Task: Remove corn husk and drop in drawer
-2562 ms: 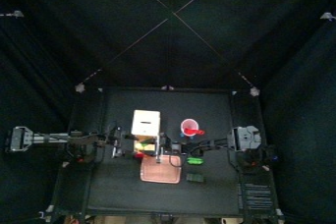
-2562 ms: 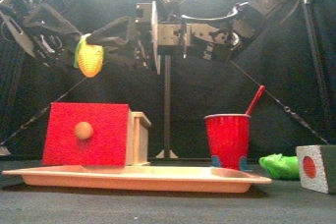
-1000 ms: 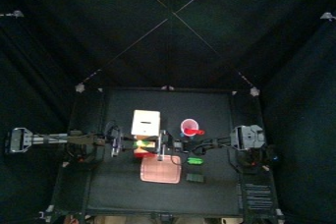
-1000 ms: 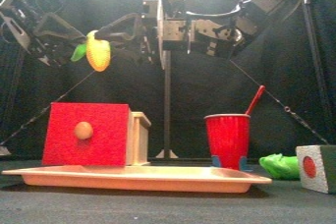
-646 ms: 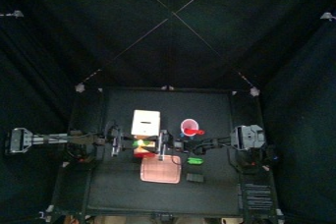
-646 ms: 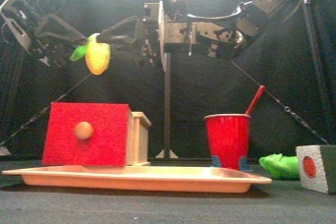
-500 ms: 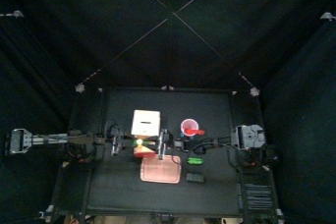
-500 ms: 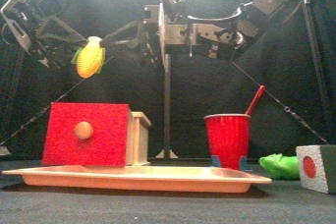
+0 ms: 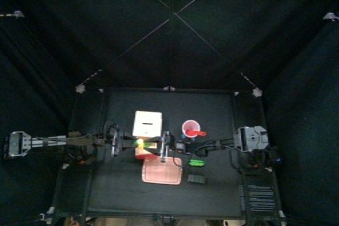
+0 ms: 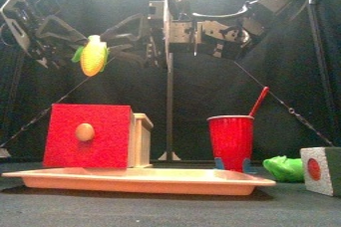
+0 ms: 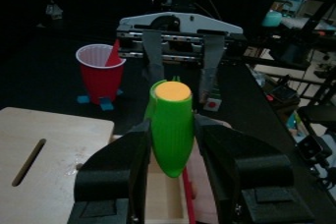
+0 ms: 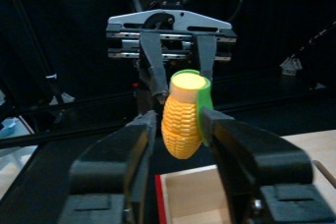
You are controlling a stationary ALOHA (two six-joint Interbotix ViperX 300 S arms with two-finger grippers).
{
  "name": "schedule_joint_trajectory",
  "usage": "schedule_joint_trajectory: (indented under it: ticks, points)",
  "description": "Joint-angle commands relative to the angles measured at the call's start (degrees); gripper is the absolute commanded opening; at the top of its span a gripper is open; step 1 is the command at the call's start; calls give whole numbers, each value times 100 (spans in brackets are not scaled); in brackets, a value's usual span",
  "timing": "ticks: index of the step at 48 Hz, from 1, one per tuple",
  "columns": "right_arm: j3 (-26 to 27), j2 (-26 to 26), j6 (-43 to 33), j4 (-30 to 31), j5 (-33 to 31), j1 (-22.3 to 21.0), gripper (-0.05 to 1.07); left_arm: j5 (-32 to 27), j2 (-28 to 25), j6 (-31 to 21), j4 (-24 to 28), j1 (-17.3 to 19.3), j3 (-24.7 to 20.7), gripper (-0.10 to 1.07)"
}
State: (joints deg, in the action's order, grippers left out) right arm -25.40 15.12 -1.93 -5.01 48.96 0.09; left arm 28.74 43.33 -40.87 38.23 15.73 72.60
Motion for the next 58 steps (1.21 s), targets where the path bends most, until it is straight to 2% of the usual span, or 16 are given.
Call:
schedule_joint_trajectory:
  ticks: [1,15,38,44,58]
  points:
    - [202,-149,0,-18,79,-9,104,149,-18,18,-26,9,-97,51]
    - [492,70,-9,-97,62,-62,104,378,-114,26,-18,0,-149,51]
    - [580,229,0,-88,35,-123,101,387,-132,35,-9,0,-149,51]
    - [598,229,0,-105,35,-141,94,387,-132,35,-18,0,-149,51]
    - [606,246,-9,-114,35,-141,67,378,-132,97,-26,0,-149,51]
